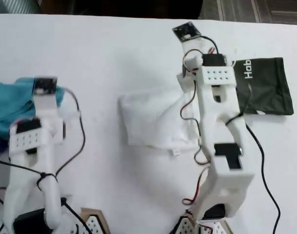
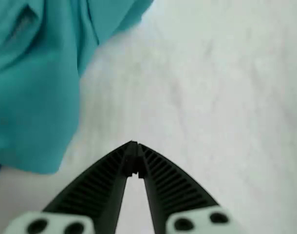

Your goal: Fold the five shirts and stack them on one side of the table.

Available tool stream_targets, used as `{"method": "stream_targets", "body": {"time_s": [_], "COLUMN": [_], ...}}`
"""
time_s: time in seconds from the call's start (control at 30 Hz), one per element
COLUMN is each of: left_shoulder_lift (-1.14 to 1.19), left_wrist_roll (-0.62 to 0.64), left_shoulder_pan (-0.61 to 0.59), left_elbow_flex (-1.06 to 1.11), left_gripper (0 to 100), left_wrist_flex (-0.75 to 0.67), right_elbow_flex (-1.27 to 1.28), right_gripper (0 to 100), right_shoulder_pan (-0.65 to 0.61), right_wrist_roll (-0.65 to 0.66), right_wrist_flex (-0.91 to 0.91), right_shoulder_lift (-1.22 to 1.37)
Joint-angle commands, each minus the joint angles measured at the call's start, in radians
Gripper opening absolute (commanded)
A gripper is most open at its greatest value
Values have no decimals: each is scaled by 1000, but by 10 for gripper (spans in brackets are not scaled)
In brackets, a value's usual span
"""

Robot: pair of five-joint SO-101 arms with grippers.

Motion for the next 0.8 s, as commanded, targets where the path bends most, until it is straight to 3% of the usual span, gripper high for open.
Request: {"method": "stream_targets", "body": {"time_s": [0.0, 0.2, 0.33, 0.77], "left_shoulder_lift": [23, 298, 491, 830], "left_wrist_roll": [57, 158, 201, 227], "left_shoulder_pan": [133, 330, 437, 578], "left_elbow_flex": [-225, -529, -707, -993], "left_gripper": [27, 27, 27, 27], "left_wrist_flex": [84, 195, 261, 272], "right_elbow_flex": [204, 784, 1025, 1120], "right_gripper": [22, 21, 21, 21], "right_shoulder_pan": [-5, -1, 4, 4], "right_wrist_roll": [-2, -2, 2, -2], "right_wrist_flex": [-22, -268, -335, -343], "right_shoulder_lift": [-252, -668, -866, -961]}}
